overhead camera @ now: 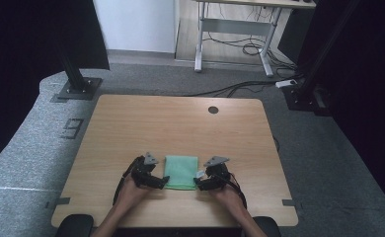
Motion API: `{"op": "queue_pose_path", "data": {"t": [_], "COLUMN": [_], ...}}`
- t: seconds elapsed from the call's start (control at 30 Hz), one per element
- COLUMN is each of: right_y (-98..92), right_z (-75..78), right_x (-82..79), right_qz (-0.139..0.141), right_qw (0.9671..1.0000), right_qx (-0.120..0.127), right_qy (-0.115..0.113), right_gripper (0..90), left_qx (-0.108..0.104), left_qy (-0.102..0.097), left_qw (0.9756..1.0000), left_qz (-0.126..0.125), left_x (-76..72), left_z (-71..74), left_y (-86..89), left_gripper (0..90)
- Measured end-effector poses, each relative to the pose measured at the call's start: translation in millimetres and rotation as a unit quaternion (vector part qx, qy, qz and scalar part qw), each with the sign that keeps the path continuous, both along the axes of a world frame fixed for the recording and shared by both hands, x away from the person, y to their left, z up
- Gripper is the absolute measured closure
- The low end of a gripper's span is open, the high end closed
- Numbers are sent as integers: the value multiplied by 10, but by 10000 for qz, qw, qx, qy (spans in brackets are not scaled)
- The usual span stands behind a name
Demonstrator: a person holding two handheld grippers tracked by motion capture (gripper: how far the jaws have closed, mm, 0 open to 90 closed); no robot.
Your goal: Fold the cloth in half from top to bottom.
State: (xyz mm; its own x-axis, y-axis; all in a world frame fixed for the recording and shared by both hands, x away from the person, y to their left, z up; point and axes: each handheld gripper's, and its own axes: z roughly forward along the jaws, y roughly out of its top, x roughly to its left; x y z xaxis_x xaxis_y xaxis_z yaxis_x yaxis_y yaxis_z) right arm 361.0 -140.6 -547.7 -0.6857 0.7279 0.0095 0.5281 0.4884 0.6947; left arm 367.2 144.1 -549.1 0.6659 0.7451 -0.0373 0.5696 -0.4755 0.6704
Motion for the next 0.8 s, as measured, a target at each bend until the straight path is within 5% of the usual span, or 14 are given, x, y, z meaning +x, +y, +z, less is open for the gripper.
{"op": "queue_pose_path", "data": {"t": [0.8], "right_y": [-35], "right_z": [-11], "right_x": [443], "right_qz": [-320], "right_qw": [9995], "right_qx": [68], "right_qy": [15], "right_gripper": [148], "left_qx": [-16], "left_qy": [10], "left_qw": [9998], "left_qz": [209], "left_x": [491], "left_z": [1], "left_y": [-39], "left_gripper": [2]}}
